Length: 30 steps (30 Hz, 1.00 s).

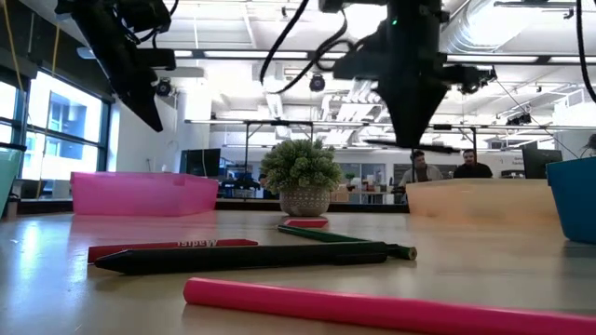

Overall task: Sort crayons/erasers/pens/pencils in bins
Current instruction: Put the top black pen into the orange bin

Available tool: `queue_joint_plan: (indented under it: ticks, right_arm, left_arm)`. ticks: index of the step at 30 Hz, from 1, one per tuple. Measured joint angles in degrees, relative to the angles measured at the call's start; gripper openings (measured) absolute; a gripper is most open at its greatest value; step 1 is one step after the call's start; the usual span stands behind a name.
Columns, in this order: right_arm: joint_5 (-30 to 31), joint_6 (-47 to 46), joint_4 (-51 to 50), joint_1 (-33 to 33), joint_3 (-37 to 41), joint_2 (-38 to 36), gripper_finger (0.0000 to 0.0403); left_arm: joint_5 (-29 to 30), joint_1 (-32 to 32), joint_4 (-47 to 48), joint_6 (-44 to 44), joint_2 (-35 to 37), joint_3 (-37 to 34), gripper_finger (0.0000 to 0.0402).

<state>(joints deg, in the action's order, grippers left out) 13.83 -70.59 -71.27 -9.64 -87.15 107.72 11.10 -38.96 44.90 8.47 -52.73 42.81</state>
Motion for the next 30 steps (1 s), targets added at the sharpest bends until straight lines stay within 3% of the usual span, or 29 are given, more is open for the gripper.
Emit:
queue_joint_plan:
  ticks: [13,19,30]
  right_arm:
    - [13.9,5.5,-13.8,7.3,0.1,-12.2,0.0012]
    - [18.8,7.6,-13.3,12.8,9.0,-19.8,0.0012]
    - [22.1,14.9,5.6,26.8,27.0,-38.6,0.0012]
  left_arm:
    - [-2.2,0.4,-0.1,-3.3,0.0,0.0,0.019]
    - [-2.2,5.3,-0.2,-3.4,0.2,1.3,0.019]
    - [-1.4,15.6,-11.7,-7.4,0.3,6.2,0.019]
